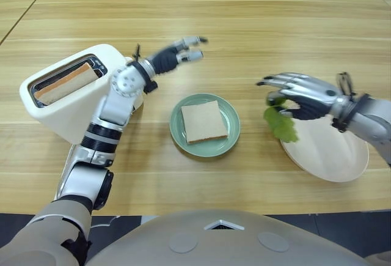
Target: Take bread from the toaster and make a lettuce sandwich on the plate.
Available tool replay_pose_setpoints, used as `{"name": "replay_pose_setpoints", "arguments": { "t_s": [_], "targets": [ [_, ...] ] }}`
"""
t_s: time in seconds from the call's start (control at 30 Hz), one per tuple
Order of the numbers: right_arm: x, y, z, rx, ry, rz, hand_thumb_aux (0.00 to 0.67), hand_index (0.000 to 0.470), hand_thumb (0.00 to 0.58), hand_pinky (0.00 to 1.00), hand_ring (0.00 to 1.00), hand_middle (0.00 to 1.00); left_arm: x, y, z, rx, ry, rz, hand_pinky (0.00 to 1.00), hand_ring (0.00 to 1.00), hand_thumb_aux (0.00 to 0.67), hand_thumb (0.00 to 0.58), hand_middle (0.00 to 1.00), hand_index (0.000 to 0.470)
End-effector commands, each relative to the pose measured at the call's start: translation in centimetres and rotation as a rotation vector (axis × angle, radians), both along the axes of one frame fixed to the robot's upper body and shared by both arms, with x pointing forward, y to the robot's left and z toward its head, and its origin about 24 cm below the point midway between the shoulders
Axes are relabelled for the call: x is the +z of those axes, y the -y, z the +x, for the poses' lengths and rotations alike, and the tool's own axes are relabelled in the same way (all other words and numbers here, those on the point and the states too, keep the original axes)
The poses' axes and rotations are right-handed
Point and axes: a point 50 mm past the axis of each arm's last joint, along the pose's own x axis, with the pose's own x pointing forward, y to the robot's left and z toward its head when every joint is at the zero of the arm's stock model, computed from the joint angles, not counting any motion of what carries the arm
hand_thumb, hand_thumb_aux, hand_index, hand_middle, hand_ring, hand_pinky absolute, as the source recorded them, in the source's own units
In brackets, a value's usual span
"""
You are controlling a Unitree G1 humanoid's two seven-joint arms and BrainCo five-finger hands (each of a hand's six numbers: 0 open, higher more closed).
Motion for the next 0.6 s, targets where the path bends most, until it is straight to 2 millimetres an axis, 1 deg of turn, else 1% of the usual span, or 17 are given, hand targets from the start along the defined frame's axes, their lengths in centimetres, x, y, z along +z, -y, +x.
{"name": "replay_pose_setpoints", "arguments": {
  "t_s": [0.03,0.13,0.27,0.33,0.5,0.6],
  "targets": [
    [-1.7,-3.3,1.5,0.125,-0.066,-0.015,0.67,0.47,0.58,0.0,0.0,0.0,4.2,-1.7,-0.6,0.067,0.103,-0.13,0.0,0.0,0.0,0.0,0.0,0.0],
    [-1.9,-5.5,2.8,0.184,-0.049,0.013,0.67,0.47,0.58,0.0,0.0,0.0,5.5,-2.5,-1.1,0.092,0.134,-0.143,0.0,0.0,0.0,0.0,0.0,0.0],
    [-2.2,-7.4,3.9,0.236,-0.035,0.025,0.67,0.47,0.58,0.0,0.0,0.0,5.8,-3.0,-1.5,0.107,0.141,-0.146,0.0,0.0,0.0,0.0,0.0,0.0],
    [-2.4,-8.3,4.1,0.26,-0.032,0.026,0.67,0.47,0.58,0.0,0.0,0.0,5.9,-3.1,-1.5,0.112,0.145,-0.148,0.0,0.0,0.0,0.0,0.0,0.0],
    [-3.8,-10.2,4.3,0.32,-0.056,-0.002,0.67,0.47,0.58,0.0,0.0,0.0,6.5,-3.7,-1.3,0.139,0.156,-0.161,0.0,0.0,0.0,0.0,0.0,0.0],
    [-4.3,-11.2,4.5,0.338,-0.066,0.011,0.67,0.47,0.58,0.0,0.0,0.0,6.2,-3.9,-1.1,0.144,0.145,-0.157,0.0,0.0,0.0,0.0,0.0,0.0]
  ]
}}
